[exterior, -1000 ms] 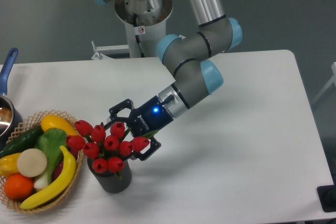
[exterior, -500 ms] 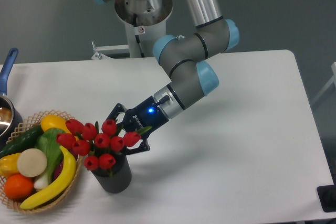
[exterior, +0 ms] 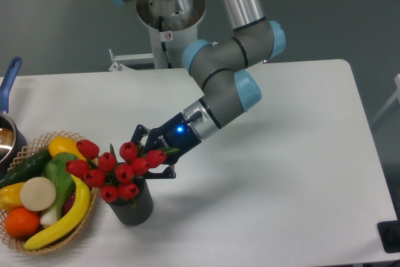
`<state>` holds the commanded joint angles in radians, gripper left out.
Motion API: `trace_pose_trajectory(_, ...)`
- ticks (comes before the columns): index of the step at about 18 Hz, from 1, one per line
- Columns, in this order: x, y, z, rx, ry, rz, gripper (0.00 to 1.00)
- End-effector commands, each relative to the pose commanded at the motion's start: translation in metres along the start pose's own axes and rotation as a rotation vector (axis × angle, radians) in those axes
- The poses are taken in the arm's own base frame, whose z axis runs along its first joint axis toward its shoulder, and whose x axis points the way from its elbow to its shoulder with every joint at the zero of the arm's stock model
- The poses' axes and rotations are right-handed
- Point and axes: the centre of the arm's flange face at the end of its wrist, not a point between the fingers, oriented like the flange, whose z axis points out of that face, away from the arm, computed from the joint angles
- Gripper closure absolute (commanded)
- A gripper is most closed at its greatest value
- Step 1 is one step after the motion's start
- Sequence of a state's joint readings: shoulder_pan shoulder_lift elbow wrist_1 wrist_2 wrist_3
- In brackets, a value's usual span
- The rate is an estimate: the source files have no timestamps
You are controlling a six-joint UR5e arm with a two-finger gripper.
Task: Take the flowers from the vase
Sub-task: 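Close the gripper on the bunch of tulip stems, then lift the gripped tulips straight up out of the grey vase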
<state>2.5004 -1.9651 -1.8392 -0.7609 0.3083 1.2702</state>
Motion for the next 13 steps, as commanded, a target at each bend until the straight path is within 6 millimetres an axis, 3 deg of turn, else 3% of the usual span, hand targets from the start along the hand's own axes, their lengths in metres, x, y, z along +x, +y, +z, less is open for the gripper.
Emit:
trace_pose_trajectory(5, 0.014, -0.017, -0.009, 0.064, 0.007, 0.008, 1.00)
trace_pose_trajectory(13, 0.024, -0.050, -0.044, 0.149, -0.022, 0.014, 1.00)
